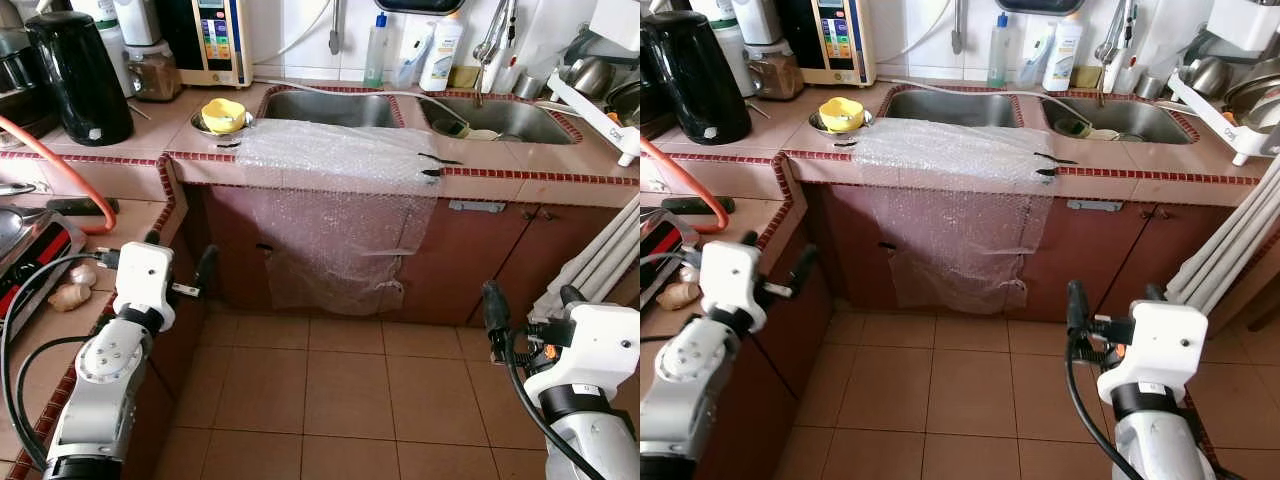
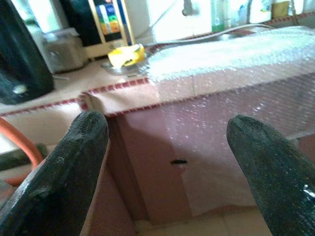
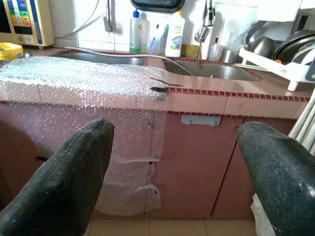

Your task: Kitchen organization

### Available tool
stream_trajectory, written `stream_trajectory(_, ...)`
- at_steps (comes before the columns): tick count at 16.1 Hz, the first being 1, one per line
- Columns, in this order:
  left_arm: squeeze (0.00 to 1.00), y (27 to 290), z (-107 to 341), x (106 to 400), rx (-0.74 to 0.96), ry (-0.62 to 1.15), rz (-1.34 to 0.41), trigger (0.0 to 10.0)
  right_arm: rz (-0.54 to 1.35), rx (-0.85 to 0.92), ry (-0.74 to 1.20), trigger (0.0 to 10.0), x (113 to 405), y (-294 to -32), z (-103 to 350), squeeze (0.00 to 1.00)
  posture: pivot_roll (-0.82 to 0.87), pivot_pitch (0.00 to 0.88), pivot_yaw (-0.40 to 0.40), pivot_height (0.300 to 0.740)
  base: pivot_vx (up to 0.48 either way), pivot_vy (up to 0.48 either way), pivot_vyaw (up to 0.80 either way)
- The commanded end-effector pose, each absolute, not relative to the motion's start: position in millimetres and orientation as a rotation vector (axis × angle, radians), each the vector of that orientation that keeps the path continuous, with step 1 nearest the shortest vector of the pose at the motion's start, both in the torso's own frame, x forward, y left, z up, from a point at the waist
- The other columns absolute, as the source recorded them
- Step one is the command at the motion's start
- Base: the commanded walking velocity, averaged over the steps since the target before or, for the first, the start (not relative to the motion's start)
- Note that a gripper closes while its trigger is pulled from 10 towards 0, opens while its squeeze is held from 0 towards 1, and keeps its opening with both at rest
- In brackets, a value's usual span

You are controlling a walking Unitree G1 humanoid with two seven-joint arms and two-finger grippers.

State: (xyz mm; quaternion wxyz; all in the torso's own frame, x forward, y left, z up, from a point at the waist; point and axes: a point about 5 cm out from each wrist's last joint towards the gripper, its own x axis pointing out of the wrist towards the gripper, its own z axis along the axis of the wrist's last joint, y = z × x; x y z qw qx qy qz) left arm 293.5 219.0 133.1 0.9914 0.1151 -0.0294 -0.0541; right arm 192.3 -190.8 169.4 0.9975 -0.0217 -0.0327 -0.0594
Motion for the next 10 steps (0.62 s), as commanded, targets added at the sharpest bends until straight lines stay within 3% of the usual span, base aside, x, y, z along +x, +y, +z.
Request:
stream_trajectory(1, 0.05, 223, 134, 292, 0.251, -0.060, -0.098, 10.0, -0.113, -0.047, -0.063, 10.0, 194, -191, 169, 0.00, 0.06, 0.000, -0.019, 0.740, 0.000, 0.000, 0.00)
stream_trajectory(3, 0.16, 227, 134, 288, 0.268, -0.047, -0.123, 10.0, -0.108, -0.043, -0.065, 10.0, 196, -190, 168, 0.00, 0.08, 0.000, -0.028, 0.740, 0.000, 0.000, 0.00)
stream_trajectory(5, 0.11, 230, 135, 281, 0.261, -0.015, -0.205, 10.0, -0.079, -0.035, -0.062, 10.0, 199, -186, 167, 0.00, 0.10, 0.000, -0.037, 0.740, 0.000, 0.000, 0.00)
stream_trajectory(7, 0.00, 227, 138, 276, 0.248, 0.000, -0.292, 10.0, -0.063, -0.024, -0.069, 10.0, 204, -186, 168, 0.00, 0.12, 0.000, -0.049, 0.740, 0.000, 0.000, 0.00)
stream_trajectory(10, 0.00, 222, 118, 245, 0.226, 0.071, -0.346, 10.0, -0.055, 0.015, -0.051, 10.0, 198, -184, 166, 0.00, 0.12, 0.000, -0.047, 0.740, 0.000, 0.000, 0.00)
